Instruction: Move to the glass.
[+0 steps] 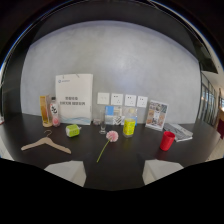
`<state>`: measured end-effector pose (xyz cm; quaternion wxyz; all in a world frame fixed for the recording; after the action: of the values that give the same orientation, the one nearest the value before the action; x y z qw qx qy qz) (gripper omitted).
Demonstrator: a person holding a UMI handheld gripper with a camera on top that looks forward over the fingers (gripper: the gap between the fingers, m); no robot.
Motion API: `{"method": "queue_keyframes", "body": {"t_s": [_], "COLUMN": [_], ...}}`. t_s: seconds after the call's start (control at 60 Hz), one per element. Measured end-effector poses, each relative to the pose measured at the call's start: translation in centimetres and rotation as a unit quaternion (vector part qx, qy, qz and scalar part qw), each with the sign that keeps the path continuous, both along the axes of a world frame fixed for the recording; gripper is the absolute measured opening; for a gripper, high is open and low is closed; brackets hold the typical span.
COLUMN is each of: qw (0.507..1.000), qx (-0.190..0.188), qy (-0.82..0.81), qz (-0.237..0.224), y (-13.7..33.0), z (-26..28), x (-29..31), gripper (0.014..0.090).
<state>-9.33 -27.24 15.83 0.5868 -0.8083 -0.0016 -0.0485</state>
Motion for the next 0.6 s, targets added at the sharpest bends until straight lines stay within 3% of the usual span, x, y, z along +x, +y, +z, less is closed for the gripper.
{"method": "queue_keyframes", "body": {"t_s": [0.3,0.6], "qw": [1.000,1.000], "qx": [-0.007,0.000], "qy": [0.000,-0.009], "qz": [-0.010,0.003], "y": [-1.4,4.3], "z": [-0.6,-0.6], "x": [-1.7,-3.7], "gripper": [0.0854,0.0857]}}
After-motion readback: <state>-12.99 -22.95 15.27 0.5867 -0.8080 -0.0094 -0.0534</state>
